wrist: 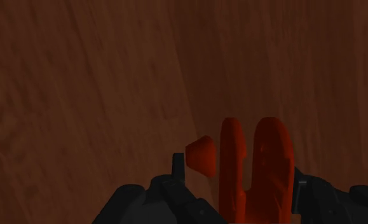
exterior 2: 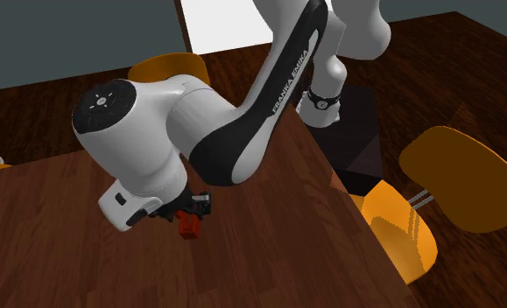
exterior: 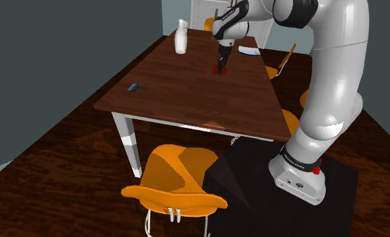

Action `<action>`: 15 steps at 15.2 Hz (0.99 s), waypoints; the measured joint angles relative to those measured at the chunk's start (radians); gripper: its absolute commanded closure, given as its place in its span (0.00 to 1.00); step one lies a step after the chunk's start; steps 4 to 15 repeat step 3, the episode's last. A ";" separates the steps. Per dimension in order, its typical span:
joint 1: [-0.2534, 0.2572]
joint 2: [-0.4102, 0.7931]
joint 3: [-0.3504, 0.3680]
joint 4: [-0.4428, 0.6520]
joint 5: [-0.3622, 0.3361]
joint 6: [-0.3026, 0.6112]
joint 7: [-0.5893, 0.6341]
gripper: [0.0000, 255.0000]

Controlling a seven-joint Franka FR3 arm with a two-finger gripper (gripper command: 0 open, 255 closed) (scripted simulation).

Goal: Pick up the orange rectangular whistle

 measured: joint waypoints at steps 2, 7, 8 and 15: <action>0.002 -0.017 -0.003 0.004 -0.006 -0.020 0.003 1.00; 0.002 -0.018 -0.004 0.012 -0.007 -0.029 0.004 1.00; 0.002 -0.018 -0.004 0.012 -0.007 -0.029 0.004 1.00; 0.002 -0.018 -0.004 0.012 -0.007 -0.029 0.004 1.00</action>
